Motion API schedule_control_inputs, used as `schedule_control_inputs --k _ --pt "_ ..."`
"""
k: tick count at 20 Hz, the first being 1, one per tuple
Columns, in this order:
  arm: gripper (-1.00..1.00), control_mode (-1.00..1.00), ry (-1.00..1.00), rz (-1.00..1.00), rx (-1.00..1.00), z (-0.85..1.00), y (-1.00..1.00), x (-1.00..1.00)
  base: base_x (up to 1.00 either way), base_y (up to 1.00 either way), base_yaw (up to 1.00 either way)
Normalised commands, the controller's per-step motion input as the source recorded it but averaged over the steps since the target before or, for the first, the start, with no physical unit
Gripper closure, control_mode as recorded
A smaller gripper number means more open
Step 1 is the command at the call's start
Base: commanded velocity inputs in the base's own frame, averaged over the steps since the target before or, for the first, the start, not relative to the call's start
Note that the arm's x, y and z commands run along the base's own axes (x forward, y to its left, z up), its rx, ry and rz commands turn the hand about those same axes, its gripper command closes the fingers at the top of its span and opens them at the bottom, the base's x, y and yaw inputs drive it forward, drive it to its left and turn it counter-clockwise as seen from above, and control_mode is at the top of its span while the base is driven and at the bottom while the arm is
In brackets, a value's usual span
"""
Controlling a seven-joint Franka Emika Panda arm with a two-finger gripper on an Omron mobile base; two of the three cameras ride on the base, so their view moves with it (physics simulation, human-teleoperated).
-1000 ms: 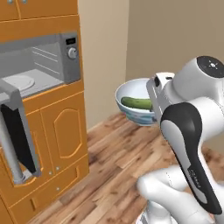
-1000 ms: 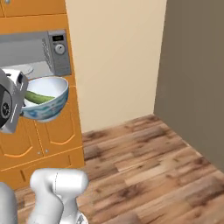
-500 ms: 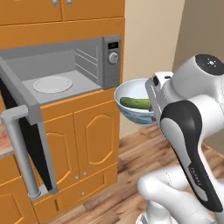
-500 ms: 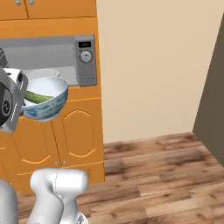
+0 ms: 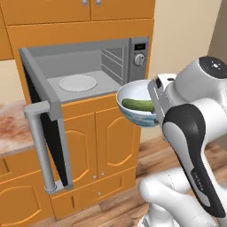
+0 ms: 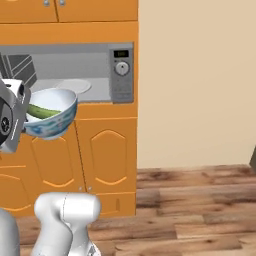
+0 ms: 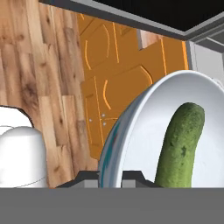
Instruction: Pick the cucumber from the sink and place it in the bowl. Then pick the bowl and place it in the microwave. Then close the microwave door and press the start button.
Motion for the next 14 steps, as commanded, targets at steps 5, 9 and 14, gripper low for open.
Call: schedule_control_inputs --k 5,9,14 --pt "1.0 1.0 0.0 0.0 0.0 0.0 0.0 0.0 0.42 0.08 0.31" --pt "1.0 1.0 0.0 0.0 0.0 0.0 0.0 0.0 0.11 0.03 0.17" --pt "1.0 -1.0 -0.01 0.06 0.0 -0.05 0.0 0.06 0.0 0.0 0.0"
